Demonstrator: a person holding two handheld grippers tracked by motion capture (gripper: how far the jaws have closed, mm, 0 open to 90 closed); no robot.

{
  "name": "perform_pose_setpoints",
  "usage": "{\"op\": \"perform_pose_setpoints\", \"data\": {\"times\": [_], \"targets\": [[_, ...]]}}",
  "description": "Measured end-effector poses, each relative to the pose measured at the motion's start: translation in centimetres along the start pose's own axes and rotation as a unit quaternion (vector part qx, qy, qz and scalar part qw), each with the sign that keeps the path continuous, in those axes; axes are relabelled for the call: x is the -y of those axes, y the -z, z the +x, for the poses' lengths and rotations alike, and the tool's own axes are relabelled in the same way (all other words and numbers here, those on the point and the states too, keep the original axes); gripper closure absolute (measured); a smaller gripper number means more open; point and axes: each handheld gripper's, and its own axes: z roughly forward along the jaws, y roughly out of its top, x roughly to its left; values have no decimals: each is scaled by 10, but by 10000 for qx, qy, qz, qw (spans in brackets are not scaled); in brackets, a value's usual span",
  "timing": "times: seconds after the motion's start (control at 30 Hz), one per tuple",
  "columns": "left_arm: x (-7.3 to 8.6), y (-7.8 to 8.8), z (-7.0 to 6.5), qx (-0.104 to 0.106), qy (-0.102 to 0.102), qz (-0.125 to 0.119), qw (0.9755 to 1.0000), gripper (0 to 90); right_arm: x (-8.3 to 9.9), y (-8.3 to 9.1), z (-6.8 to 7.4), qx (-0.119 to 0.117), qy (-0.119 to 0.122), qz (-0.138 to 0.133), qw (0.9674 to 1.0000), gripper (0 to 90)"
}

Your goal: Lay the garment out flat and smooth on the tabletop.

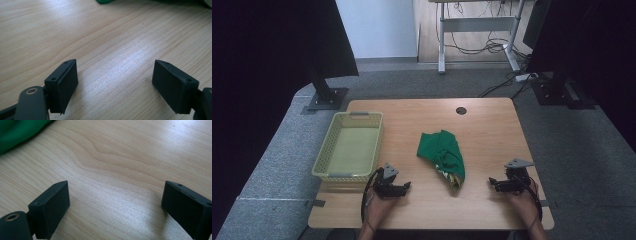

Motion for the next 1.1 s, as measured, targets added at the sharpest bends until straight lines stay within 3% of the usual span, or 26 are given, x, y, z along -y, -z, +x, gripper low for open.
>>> {"op": "perform_pose_setpoints", "data": {"times": [0.13, 0.37, 0.73, 0.87, 0.9, 1.1], "targets": [[0, 0, 0, 9, -9, -8, 10000, 210, 0, 0, 0, -3, 3, 1, 10000, 77], [-3, -2, 0, 201, 26, -57, 9998, 228, 0, 0, 0, -4, 3, 2, 10000, 77], [-27, -2, -6, 344, -211, -145, 9991, 239, 0, 0, 0, -2, 3, 1, 10000, 77], [-27, -2, -6, 344, -211, -145, 9991, 240, 0, 0, 0, -2, 3, 1, 10000, 77], [-37, -5, -9, 405, -283, -172, 9986, 240, 0, 0, 0, -2, 3, 1, 10000, 77], [-50, -9, -12, 504, -342, -207, 9979, 242, 0, 0, 0, -2, 4, 1, 10000, 77]]}}
